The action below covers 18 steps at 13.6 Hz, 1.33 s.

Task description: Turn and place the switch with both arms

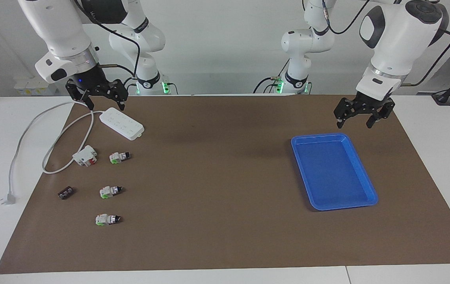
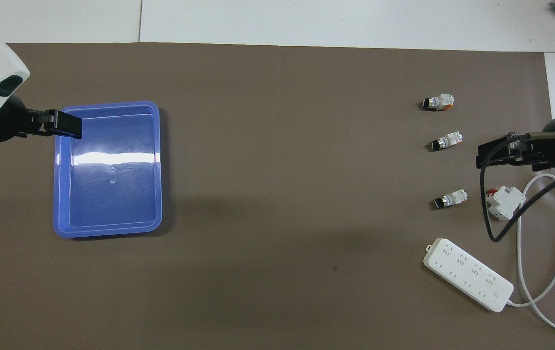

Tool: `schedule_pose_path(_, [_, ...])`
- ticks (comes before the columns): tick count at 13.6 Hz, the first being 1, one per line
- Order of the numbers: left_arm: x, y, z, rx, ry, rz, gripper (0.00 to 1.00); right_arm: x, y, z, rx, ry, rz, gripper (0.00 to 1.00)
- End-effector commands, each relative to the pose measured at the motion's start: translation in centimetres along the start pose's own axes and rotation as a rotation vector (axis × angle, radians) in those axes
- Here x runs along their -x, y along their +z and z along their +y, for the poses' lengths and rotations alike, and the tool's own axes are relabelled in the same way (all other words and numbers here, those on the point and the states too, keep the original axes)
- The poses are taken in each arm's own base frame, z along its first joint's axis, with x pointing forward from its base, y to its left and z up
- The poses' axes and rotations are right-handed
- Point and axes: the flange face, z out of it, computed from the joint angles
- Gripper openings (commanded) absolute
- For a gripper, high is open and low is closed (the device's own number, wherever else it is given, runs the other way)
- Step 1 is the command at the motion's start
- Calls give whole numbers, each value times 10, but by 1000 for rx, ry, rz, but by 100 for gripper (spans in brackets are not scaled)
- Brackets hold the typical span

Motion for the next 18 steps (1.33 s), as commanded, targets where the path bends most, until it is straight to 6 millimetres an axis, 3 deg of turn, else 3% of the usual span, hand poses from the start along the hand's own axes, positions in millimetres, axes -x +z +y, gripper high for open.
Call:
schedule_pose_path(1, [7, -2, -3, -20, 4, 5, 100, 5, 0, 3, 10, -16, 16, 100])
schedule_pose_path(11, [7, -2, -2, -20, 5, 5, 100, 5, 0, 9, 10, -77, 15, 100])
schedule_pose_path(15, [7, -2, -2, -20, 6, 5, 100, 13, 15, 18, 8, -351, 17, 100])
schedule_pose_path(18, [7, -2, -2, -20, 6, 5, 100, 15, 35, 31, 10, -698, 62, 100])
